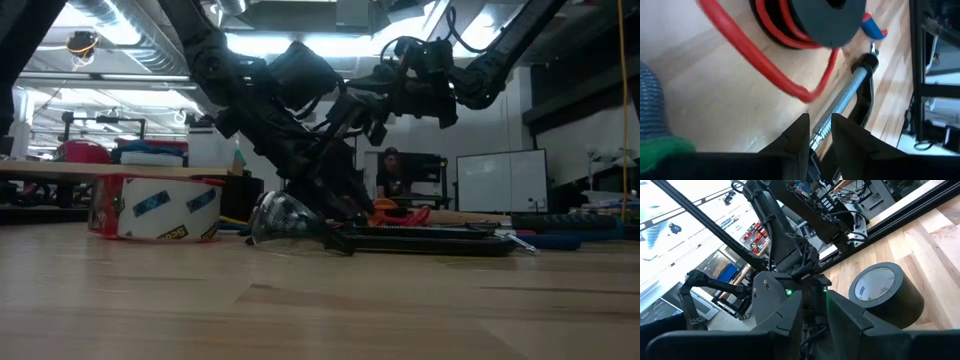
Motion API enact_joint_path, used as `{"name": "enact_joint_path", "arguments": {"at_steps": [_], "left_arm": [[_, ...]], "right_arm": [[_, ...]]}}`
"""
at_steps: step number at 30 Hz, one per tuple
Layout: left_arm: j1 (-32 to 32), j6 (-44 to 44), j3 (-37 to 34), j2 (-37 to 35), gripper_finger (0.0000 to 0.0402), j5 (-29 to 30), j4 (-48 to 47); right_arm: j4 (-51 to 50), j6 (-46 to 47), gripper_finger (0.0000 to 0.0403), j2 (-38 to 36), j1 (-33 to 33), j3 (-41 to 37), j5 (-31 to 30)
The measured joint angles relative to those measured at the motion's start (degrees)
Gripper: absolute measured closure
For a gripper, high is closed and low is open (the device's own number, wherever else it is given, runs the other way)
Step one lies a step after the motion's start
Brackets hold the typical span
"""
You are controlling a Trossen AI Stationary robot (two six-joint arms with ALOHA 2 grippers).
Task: Coil cords
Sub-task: Return to Home Position
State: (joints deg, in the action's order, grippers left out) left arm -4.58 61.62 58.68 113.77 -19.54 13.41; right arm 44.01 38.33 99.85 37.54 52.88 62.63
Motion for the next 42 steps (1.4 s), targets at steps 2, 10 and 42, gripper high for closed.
{"name": "enact_joint_path", "arguments": {"at_steps": [2, 10, 42], "left_arm": [[0.1, -2.1, -0.2, -1.4, 0.0329, 0.0, -0.6], [0.1, -14.8, 0.0, -12.2, 0.0329, 6.2, -0.5], [-0.7, -48.7, -0.6, -78.5, 0.0329, 26.3, -53.8]], "right_arm": [[0.0, 0.0, 0.0313, -0.2, 0.0, 0.0, 0.0], [0.0, 0.0, 0.0313, -5.7, 0.0, 0.0, 0.3], [-39.1, -11.5, 0.0313, -58.1, 9.4, 0.0, -6.7]]}}
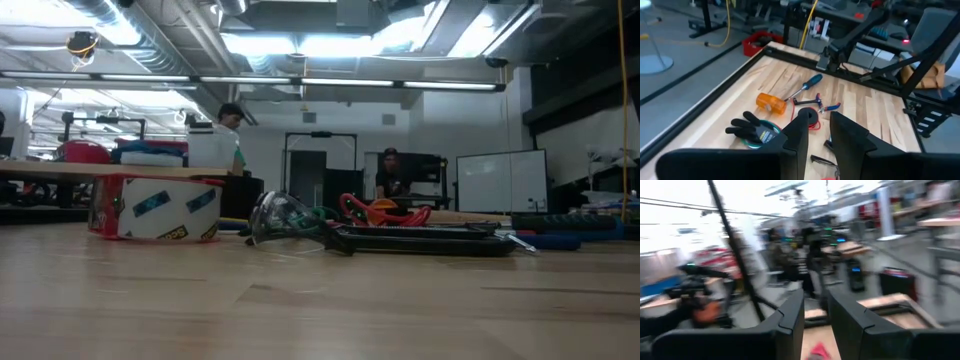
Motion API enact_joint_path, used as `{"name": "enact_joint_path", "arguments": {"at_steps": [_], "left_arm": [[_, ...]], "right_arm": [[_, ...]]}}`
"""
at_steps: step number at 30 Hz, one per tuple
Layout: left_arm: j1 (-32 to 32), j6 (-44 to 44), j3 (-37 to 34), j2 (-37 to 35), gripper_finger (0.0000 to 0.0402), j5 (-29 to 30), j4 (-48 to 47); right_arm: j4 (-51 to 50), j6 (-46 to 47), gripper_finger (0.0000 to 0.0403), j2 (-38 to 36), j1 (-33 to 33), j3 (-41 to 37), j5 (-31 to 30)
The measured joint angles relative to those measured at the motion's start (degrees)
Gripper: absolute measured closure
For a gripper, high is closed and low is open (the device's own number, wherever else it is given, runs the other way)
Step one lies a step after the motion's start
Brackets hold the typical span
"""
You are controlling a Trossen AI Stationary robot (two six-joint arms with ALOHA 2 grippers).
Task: Coil cords
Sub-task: Return to Home Position
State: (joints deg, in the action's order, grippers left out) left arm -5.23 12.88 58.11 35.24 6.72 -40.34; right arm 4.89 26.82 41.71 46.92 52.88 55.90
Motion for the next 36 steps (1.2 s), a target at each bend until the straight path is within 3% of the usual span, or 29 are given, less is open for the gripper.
{"name": "enact_joint_path", "arguments": {"at_steps": [5, 8, 12, 23, 36], "left_arm": [[0.0, -1.1, -5.1, -8.0, 0.0329, 0.0, -0.2], [0.0, -0.8, -9.3, -12.4, 0.0329, 0.0, 0.5], [0.0, 0.8, -15.5, -17.6, 0.0329, 0.0, 1.6], [0.0, 1.7, -33.3, -28.3, 0.0329, -2.2, 15.8], [0.0, 1.8, -43.5, -33.9, 0.0329, -3.7, 23.2]], "right_arm": [[-16.6, -8.1, 0.0313, -7.7, 0.0, 0.0, -9.1], [-21.6, -9.8, 0.0313, -11.0, 0.0, 0.0, -11.7], [-24.8, -10.7, 0.0313, -13.9, 0.0, 0.0, -12.3], [-35.8, -15.7, 0.0313, -16.5, 0.0, 0.0, -12.9], [-38.1, -16.7, 0.0313, -16.8, 0.0, -2.1, -13.4]]}}
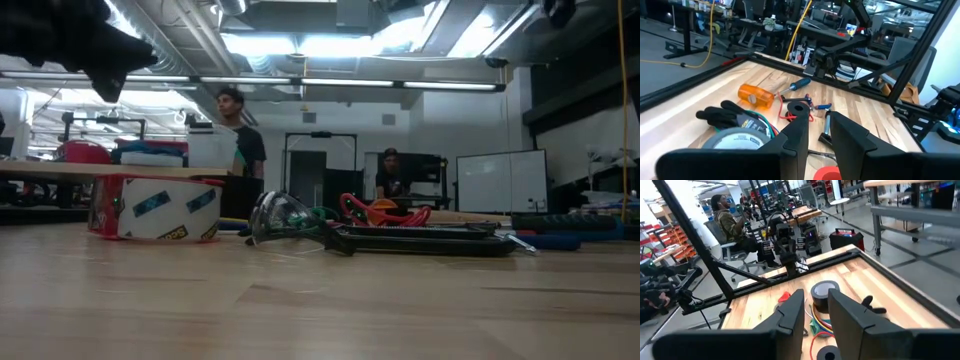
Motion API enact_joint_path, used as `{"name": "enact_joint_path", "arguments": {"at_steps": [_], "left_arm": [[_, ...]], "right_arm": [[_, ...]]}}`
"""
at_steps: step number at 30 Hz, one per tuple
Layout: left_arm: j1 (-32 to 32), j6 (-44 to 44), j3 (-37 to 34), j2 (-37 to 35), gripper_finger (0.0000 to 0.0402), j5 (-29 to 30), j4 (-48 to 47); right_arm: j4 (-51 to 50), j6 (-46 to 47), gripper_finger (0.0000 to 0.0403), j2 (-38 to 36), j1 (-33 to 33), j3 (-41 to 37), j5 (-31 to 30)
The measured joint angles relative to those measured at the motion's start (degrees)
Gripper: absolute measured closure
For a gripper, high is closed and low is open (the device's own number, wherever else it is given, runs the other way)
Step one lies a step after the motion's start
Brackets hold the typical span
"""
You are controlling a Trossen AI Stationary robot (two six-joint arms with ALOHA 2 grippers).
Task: Coil cords
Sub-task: Return to Home Position
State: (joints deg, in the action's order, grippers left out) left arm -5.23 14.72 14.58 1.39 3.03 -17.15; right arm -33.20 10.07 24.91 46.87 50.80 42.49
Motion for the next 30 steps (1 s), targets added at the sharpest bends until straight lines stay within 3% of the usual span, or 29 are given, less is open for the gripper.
{"name": "enact_joint_path", "arguments": {"at_steps": [4, 16, 24, 30], "left_arm": [[0.0, 0.6, -1.7, -0.3, 0.0329, -0.1, 0.5], [0.0, 0.3, -6.3, -0.3, 0.0329, -5.9, 9.6], [0.0, -0.1, -7.5, -0.3, 0.0329, -5.9, 10.8], [0.0, -3.6, -7.5, -0.3, 0.0329, -6.0, 10.8]], "right_arm": [[6.0, 3.9, 0.0313, -0.4, 0.0, -5.5, -1.3], [38.1, 15.2, 0.0313, -0.4, -1.3, -26.4, -1.0], [53.3, 16.4, 0.0313, -0.4, -14.1, -36.5, -11.6], [53.0, 10.2, 0.0313, 0.1, -23.6, -37.9, -20.9]]}}
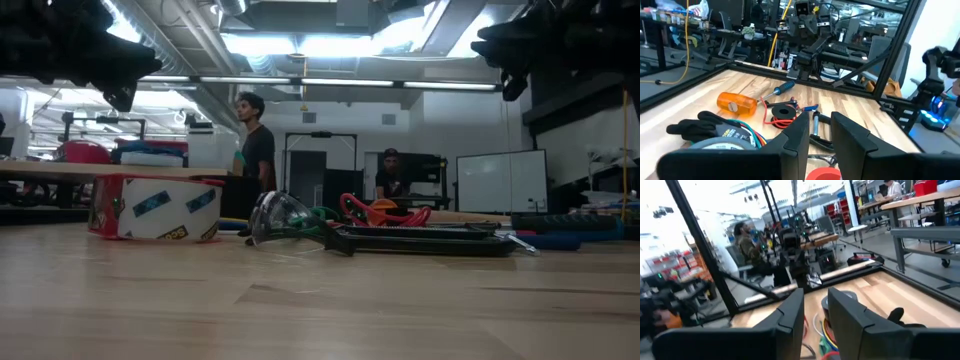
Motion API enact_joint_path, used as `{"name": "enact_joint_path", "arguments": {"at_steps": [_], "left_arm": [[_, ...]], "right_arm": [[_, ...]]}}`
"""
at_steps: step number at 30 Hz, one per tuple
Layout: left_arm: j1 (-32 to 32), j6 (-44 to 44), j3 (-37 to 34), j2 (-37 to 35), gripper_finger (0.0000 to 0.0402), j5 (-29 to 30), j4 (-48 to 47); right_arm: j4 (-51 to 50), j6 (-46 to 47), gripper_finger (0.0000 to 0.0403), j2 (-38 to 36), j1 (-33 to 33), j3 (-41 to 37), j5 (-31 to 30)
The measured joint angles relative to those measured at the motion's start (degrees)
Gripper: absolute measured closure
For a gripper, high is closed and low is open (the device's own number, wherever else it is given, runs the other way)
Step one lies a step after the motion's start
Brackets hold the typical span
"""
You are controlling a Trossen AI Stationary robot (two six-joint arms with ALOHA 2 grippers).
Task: Coil cords
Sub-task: Return to Home Position
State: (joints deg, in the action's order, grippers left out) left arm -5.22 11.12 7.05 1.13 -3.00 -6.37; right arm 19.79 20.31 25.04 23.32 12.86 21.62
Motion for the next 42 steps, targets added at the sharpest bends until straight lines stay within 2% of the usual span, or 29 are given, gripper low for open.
{"name": "enact_joint_path", "arguments": {"at_steps": [11, 21, 27, 42], "left_arm": [[0.0, -5.0, 0.0, 0.0, 0.0329, -5.5, -0.1], [0.0, -5.8, 0.0, 0.0, 0.0329, -5.6, -0.2], [0.0, -5.6, 0.0, 0.0, 0.0329, -5.6, -0.2], [0.0, -6.0, 0.0, 0.0, 0.0329, -5.6, -0.2]], "right_arm": [[-0.8, -6.9, 0.0313, 6.9, -11.0, 0.0, -9.5], [-0.3, -10.1, 0.0313, 13.3, -15.2, 0.0, -12.2], [-0.3, -10.8, 0.0313, 13.3, -15.1, -0.7, -12.5], [-1.1, -10.3, 0.0313, 7.6, -15.1, -4.9, -12.5]]}}
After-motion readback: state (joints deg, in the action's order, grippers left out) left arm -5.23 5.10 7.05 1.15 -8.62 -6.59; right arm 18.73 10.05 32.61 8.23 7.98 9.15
